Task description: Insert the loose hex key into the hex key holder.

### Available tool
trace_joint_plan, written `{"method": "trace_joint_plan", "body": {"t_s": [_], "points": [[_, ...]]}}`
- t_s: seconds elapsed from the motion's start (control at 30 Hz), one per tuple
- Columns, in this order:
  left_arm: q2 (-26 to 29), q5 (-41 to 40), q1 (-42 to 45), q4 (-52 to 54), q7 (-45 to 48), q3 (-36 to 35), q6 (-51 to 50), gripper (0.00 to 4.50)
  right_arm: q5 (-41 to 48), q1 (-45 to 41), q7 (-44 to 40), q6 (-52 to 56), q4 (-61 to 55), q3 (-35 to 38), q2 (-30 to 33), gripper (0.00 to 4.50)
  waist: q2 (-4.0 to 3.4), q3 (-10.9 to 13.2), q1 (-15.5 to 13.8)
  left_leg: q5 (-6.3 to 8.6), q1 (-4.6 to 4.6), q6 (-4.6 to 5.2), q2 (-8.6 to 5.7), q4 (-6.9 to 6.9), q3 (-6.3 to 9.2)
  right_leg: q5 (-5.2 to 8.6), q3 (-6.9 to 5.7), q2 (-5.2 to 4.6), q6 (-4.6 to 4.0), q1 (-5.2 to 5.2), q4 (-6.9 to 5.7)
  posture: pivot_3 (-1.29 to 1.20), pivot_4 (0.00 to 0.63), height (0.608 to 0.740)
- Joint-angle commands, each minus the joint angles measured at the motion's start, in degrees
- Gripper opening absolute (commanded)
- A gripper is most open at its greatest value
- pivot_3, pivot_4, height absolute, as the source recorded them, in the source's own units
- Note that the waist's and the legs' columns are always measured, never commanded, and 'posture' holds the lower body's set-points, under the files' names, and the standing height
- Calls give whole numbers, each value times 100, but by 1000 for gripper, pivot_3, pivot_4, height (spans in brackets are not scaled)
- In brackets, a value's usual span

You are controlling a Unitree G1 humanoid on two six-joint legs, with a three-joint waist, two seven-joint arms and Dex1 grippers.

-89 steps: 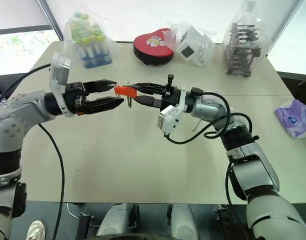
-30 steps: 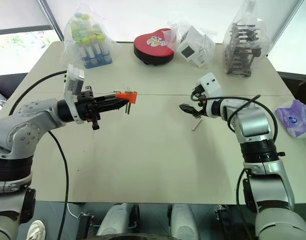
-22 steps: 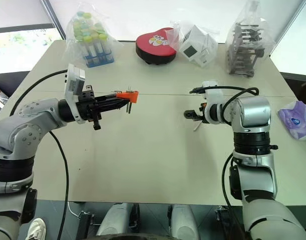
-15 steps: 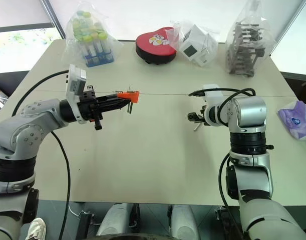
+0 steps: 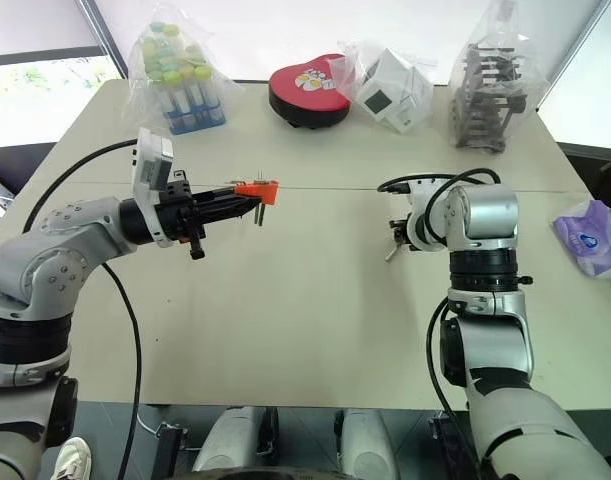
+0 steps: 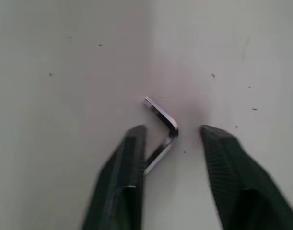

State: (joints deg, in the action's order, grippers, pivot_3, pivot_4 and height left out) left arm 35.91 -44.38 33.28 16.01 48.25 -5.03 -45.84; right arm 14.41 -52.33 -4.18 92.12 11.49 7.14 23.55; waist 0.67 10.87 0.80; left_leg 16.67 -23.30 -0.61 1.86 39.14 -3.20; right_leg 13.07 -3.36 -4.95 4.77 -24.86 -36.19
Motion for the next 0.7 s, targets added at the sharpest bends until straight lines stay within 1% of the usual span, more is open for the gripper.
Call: {"method": "trace_joint_plan", "body": {"t_s": [0.03, 0.1, 0.17, 0.2, 0.3, 0.33, 0.37, 0.43, 0.53, 0.63, 0.7], "points": [[58, 13, 45, 226, -24, -78, 102, 0, 68, -136, 16, 38, -58, -94, -29, 29, 1, -1, 0, 0, 0, 0, 0, 0, 0, 0, 0, 0, 0, 0, 0, 0, 150, 740], [64, 12, 43, 227, -24, -81, 102, 0, 154, -138, -30, 38, -119, -163, -10, 29, 3, -2, 1, 0, 0, 0, 0, 0, 1, 0, 0, 0, 0, 1, 0, 0, 150, 740], [74, 24, 43, 208, -17, -91, 116, 0, 170, -100, -133, -15, -539, -312, 26, 29, 3, -2, 1, 0, 0, 0, 0, 0, 1, 0, 0, 0, 0, 0, 0, 0, 150, 740], [77, 26, 46, 191, -13, -98, 122, 0, 165, -25, -258, -345, -839, -417, 69, 29, 2, -1, 0, 0, 0, 0, 0, 0, 2, 0, 0, 1, 0, 0, 0, 0, 150, 740], [37, 59, 81, 131, -25, -73, 154, 0, 93, 225, -695, -2004, -1457, -509, 106, 29, 1, -1, 11, 0, -5, 0, 1, -2, 4, 0, 0, 3, 1, -7, 0, 0, 150, 740], [32, 71, 93, 107, -19, -65, 165, 0, 81, 274, -816, -2358, -1523, -532, 111, 29, 1, -1, 10, 0, -6, 0, 1, -2, 4, 1, 0, 4, 1, -9, 1, 0, 150, 740], [-5, 78, 125, 82, -27, -39, 175, 0, 57, 356, -883, -3306, -1569, -382, -50, 29, 1, -1, 9, 0, -6, 0, 1, -3, 4, 1, 0, 4, 2, -9, 1, 0, 150, 740], [-61, 114, 184, 27, -35, 10, 195, 0, -240, 469, -1006, -5240, -1564, -451, -197, 29, 2, -1, 4, 0, -6, 0, 1, -2, 4, 1, 0, 5, 2, -8, 1, 0, 150, 740], [-83, 165, 261, -64, 9, 31, 205, 0, -437, 688, -1572, -7371, -1717, -766, -378, 29, 1, 0, 5, 0, -6, 0, 1, -2, 3, 1, 1, 6, 3, -8, 1, 0, 150, 740], [-87, 216, 404, -167, 70, 75, 209, 0, -314, 954, -2081, -8406, -1879, -1005, -642, 29, 2, -1, 5, 0, -7, -1, 3, -2, 7, 1, 1, 8, 4, -8, 1, 0, 150, 740], [-77, 263, 489, -233, 109, 103, 245, 0, -218, 1076, -2299, -8737, -1932, -1089, -790, 29, 2, -1, 2, -1, -7, -2, 5, -1, 10, 1, 1, 11, 4, -6, 0, 0, 150, 740]]}}
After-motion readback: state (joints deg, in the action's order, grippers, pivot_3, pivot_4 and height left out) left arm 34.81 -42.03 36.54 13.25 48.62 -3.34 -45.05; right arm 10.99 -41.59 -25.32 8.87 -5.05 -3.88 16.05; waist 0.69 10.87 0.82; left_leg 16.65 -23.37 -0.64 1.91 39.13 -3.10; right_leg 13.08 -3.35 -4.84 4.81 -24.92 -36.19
